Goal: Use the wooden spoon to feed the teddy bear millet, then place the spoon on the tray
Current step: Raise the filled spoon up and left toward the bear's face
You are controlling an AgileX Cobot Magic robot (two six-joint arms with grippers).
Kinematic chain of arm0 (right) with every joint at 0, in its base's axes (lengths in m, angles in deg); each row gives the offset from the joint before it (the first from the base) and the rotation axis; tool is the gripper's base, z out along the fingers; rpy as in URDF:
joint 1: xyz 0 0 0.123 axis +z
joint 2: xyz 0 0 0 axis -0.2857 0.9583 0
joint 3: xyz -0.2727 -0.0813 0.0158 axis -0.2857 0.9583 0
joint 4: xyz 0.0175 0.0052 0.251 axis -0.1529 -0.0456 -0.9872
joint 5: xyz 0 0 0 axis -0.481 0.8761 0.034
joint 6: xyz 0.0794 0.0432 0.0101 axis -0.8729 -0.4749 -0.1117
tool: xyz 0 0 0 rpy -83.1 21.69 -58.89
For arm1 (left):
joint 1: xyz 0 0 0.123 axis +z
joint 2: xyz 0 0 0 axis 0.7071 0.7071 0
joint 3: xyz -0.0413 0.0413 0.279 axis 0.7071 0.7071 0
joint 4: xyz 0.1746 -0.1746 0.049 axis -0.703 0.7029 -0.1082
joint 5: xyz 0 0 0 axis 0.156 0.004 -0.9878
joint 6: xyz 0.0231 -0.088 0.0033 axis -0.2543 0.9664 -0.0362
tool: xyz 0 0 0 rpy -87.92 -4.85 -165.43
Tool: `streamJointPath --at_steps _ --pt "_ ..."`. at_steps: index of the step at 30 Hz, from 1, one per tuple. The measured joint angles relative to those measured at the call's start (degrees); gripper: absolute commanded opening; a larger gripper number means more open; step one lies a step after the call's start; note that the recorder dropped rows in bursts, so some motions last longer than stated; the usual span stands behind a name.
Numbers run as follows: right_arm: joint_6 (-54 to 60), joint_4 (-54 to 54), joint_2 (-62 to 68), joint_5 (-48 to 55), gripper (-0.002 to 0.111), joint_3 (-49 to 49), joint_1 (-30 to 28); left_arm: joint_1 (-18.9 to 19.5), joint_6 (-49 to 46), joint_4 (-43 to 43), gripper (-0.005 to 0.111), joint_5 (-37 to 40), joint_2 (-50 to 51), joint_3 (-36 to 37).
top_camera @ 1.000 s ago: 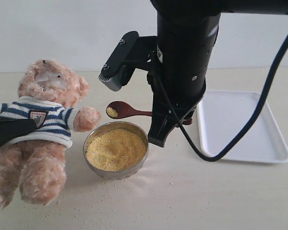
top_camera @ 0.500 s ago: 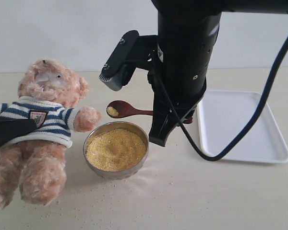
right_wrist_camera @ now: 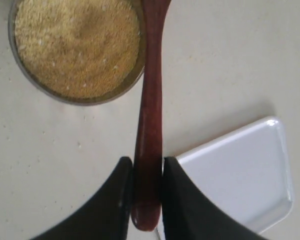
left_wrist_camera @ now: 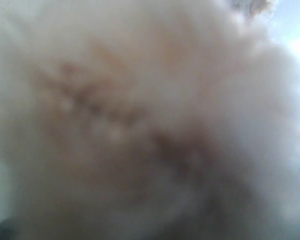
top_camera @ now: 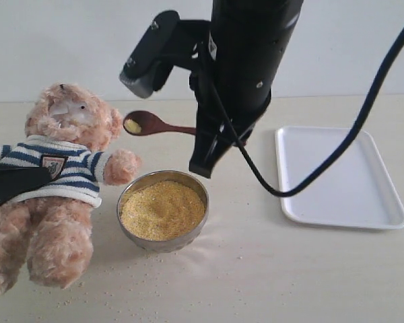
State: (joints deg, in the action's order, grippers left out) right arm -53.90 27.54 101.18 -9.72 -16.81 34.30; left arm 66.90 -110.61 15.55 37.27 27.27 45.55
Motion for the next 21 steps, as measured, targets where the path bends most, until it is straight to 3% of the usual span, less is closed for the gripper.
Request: streamJointPath --at_steps 11,21 --pt "0.82 -8.59 0.11 -0.11 0.0 -13.32 0.0 0.0 0.0 0.0 0.005 0.0 0.0 0.0" --pt "1.75 -12.85 2.5 0.61 0.0 -14.88 0.0 0.0 0.0 0.0 0.005 0.0 0.0 0.0"
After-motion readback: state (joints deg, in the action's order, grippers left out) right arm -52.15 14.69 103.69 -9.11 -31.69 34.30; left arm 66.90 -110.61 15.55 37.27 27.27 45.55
